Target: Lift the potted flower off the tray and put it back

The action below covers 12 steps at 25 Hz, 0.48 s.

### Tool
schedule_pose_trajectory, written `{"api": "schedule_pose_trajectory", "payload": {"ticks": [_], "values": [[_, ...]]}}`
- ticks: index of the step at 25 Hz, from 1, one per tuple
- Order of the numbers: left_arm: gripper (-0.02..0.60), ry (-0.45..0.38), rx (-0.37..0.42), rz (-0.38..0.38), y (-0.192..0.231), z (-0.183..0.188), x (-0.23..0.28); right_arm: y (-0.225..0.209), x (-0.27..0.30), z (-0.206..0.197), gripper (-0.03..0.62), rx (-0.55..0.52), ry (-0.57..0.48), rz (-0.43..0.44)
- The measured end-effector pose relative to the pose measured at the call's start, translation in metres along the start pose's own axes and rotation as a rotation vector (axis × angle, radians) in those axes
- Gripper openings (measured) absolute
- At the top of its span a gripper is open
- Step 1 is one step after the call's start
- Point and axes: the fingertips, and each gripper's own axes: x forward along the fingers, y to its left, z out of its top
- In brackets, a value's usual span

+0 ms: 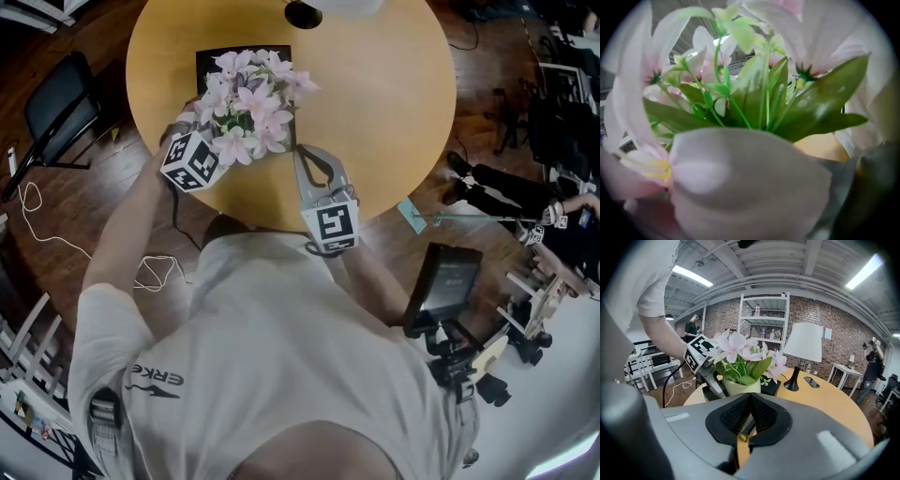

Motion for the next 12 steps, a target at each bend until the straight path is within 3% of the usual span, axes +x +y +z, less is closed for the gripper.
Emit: {"api": "schedule_pose_trajectory", "payload": {"ticks": [12], "values": [[0.525, 0.031, -0.005, -0.034, 0.0, -0.001, 0.001, 0.002, 0.013, 0.003, 0.014, 0.006, 0.012, 0.008]]}}
